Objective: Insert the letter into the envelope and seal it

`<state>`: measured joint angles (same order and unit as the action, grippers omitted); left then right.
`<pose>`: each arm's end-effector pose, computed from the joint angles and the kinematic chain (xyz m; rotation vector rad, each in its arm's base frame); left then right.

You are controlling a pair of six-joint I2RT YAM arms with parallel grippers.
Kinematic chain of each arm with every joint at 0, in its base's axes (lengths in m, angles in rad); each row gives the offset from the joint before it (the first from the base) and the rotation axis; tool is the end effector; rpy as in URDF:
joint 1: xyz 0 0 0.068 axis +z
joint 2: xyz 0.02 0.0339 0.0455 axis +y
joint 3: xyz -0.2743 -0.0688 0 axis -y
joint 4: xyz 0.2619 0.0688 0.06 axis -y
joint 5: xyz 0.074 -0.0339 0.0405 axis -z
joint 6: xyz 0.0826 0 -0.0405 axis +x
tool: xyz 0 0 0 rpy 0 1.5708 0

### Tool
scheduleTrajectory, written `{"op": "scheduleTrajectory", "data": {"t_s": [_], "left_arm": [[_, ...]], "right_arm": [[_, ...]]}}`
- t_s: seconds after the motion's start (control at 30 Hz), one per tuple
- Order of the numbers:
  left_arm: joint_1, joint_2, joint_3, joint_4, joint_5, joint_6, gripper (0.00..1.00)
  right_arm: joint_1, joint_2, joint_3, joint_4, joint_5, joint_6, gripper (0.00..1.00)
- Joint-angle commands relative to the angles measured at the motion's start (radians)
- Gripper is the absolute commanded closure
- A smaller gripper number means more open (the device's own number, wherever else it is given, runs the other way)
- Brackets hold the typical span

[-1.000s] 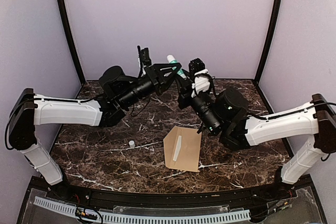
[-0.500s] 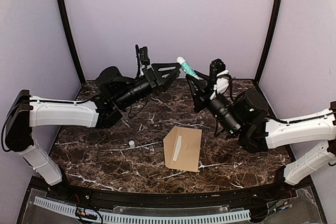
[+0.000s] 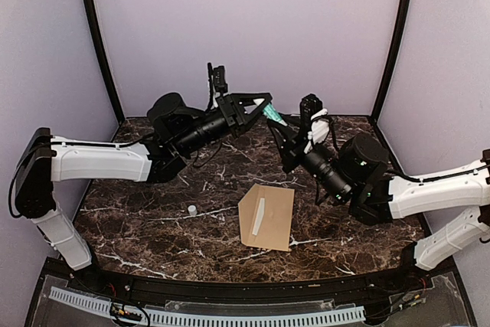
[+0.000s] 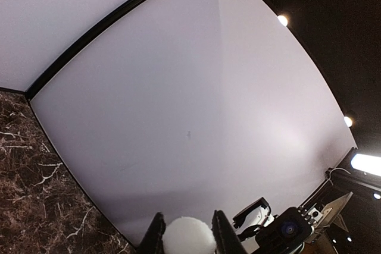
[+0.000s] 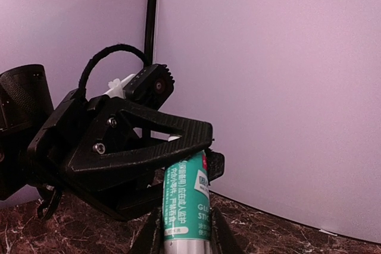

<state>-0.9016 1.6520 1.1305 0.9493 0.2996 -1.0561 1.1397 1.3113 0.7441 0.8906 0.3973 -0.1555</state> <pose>0.2528 -0.3589 0.3719 0.2125 1.3754 -1.8624 0.1733 0.3002 0.3362 -0.4746 1.2065 0.5983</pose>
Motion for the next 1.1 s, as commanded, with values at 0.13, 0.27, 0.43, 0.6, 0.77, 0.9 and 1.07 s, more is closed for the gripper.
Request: {"op": "scheduleTrajectory", "data": {"t_s": [0.13,0.27,0.43,0.6,0.77,0.9,1.07], "left_arm": [[-0.004,-0.006,0.027,0.017,0.027,-0.028,0.95],[-0.008,-0.007,0.022,0.034,0.038,-0.065,0.96],[-0.019,-0.015,0.024,0.027,0.041,-0.07,0.96],[-0.021,-0.021,0.016,0.021,0.041,-0.072,0.96],[-0.027,-0.023,0.015,0.016,0.036,-0.063,0.96],[-0.029,-0.021,0.014,0.014,0.033,-0.062,0.96],[-0.028,-0.02,0.014,0.011,0.03,-0.059,0.96]], "right_arm": [[-0.001,-0.02,-0.032,0.073,-0.023,-0.013,0.71],[0.0,-0.002,-0.035,0.116,-0.039,-0.053,0.45],[-0.001,0.036,-0.016,0.162,-0.023,-0.108,0.47],[0.0,0.062,0.013,0.173,-0.008,-0.134,0.54],[0.0,0.072,0.016,0.203,-0.003,-0.139,0.62],[-0.001,0.068,0.012,0.221,-0.003,-0.136,0.65],[0.0,0.058,0.004,0.231,-0.008,-0.127,0.69]]}}
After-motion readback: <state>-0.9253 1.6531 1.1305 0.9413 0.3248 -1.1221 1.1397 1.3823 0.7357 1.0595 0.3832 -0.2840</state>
